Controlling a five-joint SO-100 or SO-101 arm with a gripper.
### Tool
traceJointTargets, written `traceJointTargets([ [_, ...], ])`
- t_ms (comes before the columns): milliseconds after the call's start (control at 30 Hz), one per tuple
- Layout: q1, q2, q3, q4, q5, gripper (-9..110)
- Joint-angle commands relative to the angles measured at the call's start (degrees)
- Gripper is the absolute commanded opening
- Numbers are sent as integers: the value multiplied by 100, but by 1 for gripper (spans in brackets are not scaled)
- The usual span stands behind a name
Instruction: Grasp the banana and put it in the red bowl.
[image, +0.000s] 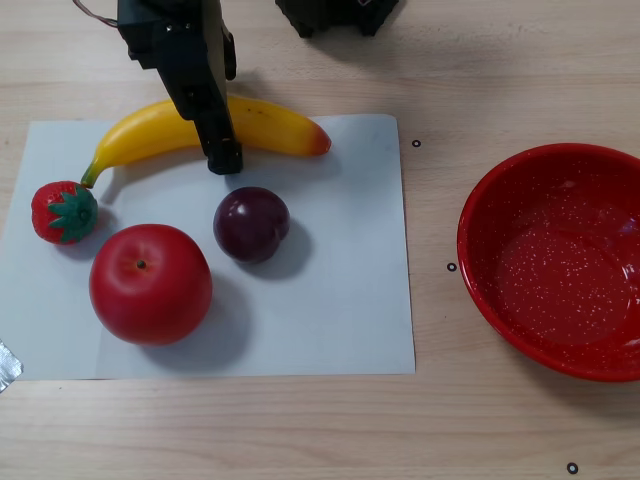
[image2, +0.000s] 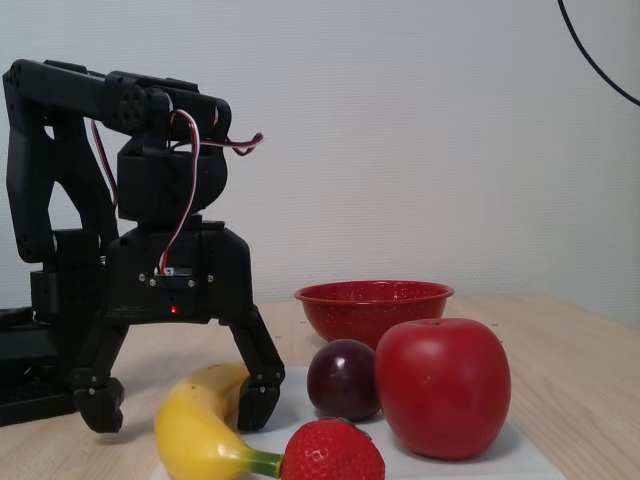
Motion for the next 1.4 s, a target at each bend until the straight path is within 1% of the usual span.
traceJointTargets([
  [0, 35, 158, -167, -123, 0, 47],
  [100, -9, 167, -167, -114, 35, 45],
  [267, -97, 211, -149, -97, 105, 34],
  [367, -176, 272, -149, -35, 158, 20],
  [467, -308, 387, -123, 88, 360, 1],
  [633, -589, 791, 9, 439, 729, 0],
  [733, -633, 1002, -202, 835, 765, 0],
  [1067, -475, 905, -1872, 2479, 369, 0],
  [1367, -132, 589, -3463, 3437, -114, 0],
])
